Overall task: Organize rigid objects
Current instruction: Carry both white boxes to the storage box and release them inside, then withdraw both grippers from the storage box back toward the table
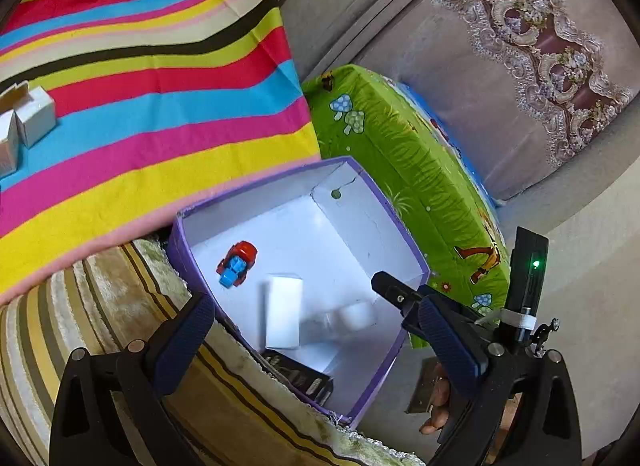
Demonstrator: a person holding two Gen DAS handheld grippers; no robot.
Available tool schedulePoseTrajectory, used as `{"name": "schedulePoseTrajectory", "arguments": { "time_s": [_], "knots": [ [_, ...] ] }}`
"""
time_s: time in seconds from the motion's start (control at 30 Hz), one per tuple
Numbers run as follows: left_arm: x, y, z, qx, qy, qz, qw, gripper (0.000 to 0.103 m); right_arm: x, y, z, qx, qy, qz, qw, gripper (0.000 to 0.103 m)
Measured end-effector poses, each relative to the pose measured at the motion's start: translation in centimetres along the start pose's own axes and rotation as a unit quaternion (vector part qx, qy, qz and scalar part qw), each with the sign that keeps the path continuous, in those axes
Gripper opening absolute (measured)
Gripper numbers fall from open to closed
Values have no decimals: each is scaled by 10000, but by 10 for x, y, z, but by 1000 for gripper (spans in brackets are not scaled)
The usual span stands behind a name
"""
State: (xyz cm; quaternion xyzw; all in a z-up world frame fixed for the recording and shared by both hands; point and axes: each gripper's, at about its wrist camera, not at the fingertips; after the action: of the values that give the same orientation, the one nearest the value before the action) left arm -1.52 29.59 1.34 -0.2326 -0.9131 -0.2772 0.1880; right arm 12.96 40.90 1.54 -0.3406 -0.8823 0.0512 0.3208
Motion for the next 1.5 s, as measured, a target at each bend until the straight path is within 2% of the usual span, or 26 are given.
{"name": "schedulePoseTrajectory", "arguments": {
  "time_s": [0.23,0.5,0.57,0.63,0.77,0.83,1.0,1.13,1.27,1.5],
  "knots": [
    [-1,-2,-4,-45,-22,59,10000,103,-1,-3,1,-56,-12,-113,9999,96],
    [-9,-7,-14,-31,-122,80,9999,103,1,-16,-2,90,10,-289,9995,96],
    [-11,-8,-17,-98,-137,110,9998,101,1,-23,-3,108,-17,-363,9993,96],
    [-14,-10,-17,-204,-212,133,9995,94,0,-29,-3,60,-39,-445,9990,96],
    [-18,-17,-21,-438,-335,37,9985,91,-2,-40,-2,5,-61,-631,9980,96],
    [-21,-22,-27,-475,-277,2,9985,88,-3,-44,-2,22,-63,-698,9975,96],
    [-30,-32,-45,-546,-111,-86,9984,86,-7,-55,-3,211,-67,-769,9968,96],
    [-34,-40,-69,-351,237,-48,9991,86,-11,-68,0,321,-101,-912,9953,96],
    [-39,-56,-94,45,595,-120,9981,86,-14,-83,-1,318,-114,-1201,9922,96],
    [-51,-105,-139,715,1039,-518,9907,81,-17,-103,-3,441,-125,-1475,9880,96]
  ]
}}
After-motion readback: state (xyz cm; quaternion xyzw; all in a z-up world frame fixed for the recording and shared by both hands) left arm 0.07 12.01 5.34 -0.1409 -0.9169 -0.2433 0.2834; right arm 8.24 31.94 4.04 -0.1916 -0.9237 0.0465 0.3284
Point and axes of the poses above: each gripper's, at about its wrist camera, not at the fingertips, and z roughly the way its jaws point, y to its right, x to its top, and after that the axes turned 14 degrees about x, right-handed
